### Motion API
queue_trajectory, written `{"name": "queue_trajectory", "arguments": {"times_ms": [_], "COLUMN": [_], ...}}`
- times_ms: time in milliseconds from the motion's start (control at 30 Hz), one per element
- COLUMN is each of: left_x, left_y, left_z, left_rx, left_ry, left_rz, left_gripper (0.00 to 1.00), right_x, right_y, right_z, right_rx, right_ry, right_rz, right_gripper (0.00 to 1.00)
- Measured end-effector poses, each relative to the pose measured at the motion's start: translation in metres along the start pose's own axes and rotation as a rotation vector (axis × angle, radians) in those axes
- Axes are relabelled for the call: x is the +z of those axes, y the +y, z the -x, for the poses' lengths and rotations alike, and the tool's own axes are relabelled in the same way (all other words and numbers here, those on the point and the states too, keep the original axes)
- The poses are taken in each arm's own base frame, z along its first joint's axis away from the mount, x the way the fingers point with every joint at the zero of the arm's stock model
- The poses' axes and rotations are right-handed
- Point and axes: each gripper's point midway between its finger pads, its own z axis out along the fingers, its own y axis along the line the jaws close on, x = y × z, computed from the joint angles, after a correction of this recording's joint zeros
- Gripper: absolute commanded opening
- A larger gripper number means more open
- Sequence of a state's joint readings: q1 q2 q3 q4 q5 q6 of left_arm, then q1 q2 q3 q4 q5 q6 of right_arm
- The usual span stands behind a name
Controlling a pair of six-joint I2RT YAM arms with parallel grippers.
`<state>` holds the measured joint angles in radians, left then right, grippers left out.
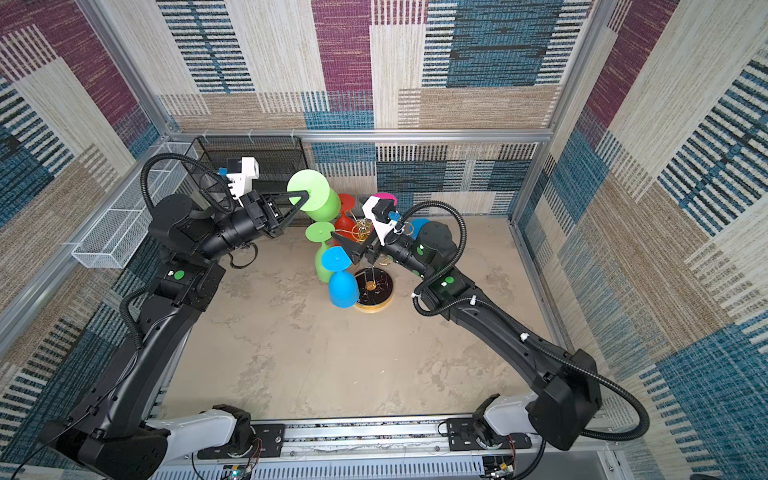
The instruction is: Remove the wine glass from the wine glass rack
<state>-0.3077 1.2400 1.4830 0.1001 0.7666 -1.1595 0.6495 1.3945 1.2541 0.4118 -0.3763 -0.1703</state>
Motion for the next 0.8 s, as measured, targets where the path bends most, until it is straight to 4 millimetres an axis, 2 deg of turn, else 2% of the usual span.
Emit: {"name": "queue_trajectory", "arguments": {"times_ms": [233, 400, 533, 800], "left_x": [-0.008, -0.007, -0.008, -0.01], "left_y": [-0.023, -0.024, -0.029, -0.031], "left_z": [-0.004, -0.007, -0.009, -0.009], "left_rx": [0.019, -0.017, -0.028, -0.024], "left_ry": [0.012, 0.03, 0.048, 0.044], "left_rz": [-0.044, -0.067, -0.089, -0.095], "left_gripper": [0.0, 0.0, 0.0, 0.0], "right_x": [0.035, 0.05, 0.058, 0.062], "right_y": [-0.004, -0.004, -0.004, 0.0], "right_z": [0.001, -0.005, -0.003, -0.004], "right_rx": [-0.023, -0.022, -0.019, -0.004], "right_ry": [-0.032, -0.037, -0.055, -0.061], "right_rz": [0.056, 0.085, 0.108, 0.133], "right_gripper": [0.99, 0.99, 1.0, 0.91]}}
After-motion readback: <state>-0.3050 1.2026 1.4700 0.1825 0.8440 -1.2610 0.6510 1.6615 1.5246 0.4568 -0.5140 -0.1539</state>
